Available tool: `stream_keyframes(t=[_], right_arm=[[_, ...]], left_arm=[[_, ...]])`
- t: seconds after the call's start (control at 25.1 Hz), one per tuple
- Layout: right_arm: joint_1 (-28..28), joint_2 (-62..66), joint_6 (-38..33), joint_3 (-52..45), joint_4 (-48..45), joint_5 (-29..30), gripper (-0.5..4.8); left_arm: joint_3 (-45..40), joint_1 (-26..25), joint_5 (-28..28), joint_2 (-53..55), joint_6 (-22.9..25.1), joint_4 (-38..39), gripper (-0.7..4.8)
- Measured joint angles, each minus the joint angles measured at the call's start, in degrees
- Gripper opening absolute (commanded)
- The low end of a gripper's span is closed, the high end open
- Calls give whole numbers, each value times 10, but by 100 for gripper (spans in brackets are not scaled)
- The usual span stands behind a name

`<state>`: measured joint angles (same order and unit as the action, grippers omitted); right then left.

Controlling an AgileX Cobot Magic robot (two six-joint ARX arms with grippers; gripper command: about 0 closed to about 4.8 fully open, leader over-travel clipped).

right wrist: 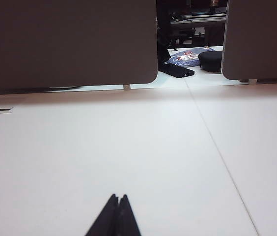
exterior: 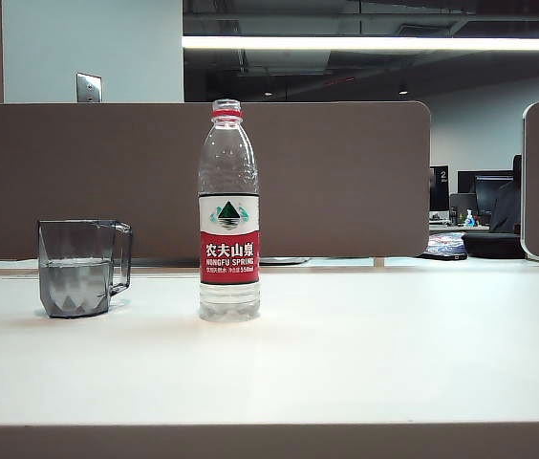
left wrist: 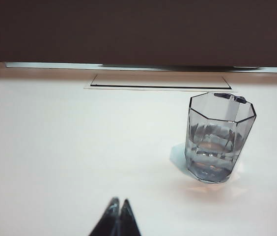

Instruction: Pick up the mineral water bottle on the table and pour water into the mug until it's half full.

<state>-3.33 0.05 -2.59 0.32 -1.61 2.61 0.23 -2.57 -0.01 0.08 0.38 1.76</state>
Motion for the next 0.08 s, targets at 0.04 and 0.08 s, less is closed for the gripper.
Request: stream_keyframes(t=[0.04, 0.08], right_arm=[[0, 0, 0, 0, 0, 0, -6], [0, 0, 0, 0, 0, 0, -6]], left_arm=[[0, 0, 0, 0, 0, 0, -5], [0, 0, 0, 0, 0, 0, -5]])
